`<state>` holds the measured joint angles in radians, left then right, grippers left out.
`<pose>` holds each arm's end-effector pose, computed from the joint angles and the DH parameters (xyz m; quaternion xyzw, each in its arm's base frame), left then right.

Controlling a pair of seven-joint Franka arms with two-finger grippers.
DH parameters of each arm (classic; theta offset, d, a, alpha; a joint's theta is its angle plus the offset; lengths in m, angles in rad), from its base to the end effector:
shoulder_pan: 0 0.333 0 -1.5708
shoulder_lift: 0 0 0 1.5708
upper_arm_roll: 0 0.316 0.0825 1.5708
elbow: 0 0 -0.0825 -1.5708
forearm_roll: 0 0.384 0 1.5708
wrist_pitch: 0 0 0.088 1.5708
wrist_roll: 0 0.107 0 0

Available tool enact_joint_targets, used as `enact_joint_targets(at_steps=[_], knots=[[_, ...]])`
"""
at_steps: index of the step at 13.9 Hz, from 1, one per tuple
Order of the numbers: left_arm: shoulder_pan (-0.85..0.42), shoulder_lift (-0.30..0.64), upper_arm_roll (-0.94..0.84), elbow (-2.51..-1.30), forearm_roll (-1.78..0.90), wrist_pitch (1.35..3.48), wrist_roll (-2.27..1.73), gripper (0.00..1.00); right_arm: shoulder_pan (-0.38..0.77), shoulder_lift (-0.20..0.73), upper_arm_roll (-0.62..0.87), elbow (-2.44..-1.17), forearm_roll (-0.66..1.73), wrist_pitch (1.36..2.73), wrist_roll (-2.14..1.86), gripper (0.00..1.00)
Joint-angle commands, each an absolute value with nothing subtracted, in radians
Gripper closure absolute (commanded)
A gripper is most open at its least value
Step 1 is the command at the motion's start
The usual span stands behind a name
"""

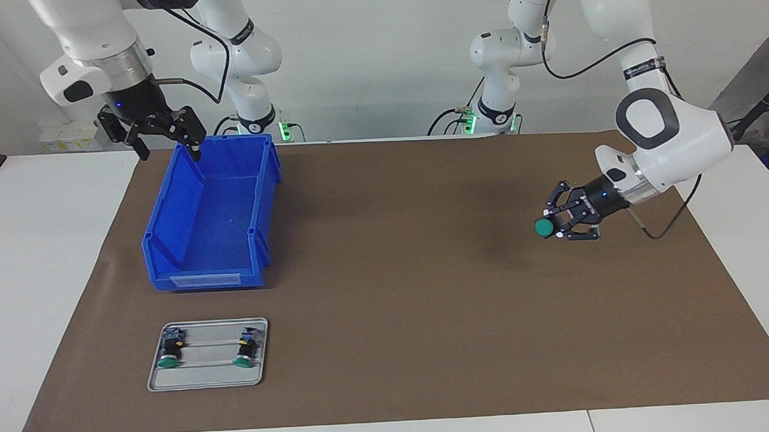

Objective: Place and press button with both arms

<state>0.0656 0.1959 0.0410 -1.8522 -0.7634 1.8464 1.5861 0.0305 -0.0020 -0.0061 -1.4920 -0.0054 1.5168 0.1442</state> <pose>0.5988 0.0080 0.4204 0.7754 -0.5222 0.1950 0.2967 0.5486 0.0128 0.6578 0.9981 -0.0600 0.0136 0.0015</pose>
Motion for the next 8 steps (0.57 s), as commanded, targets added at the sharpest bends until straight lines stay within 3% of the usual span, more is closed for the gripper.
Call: enact_joint_targets(at_steps=[1, 5, 8], knots=[[0.139, 0.089, 0.035, -2.034, -0.891, 1.851, 1.777, 0.70, 0.020, -0.006, -0.002, -1.496, 0.020, 1.508, 0.121, 0.00], [0.166, 0.015, 0.037, -2.285, -1.189, 1.864, 2.022, 0.70, 0.020, -0.006, -0.002, -1.496, 0.018, 1.508, 0.121, 0.00], [0.160, 0.049, 0.035, -2.414, -1.359, 1.855, 2.279, 0.70, 0.020, -0.006, -0.002, -1.496, 0.018, 1.508, 0.121, 0.00]])
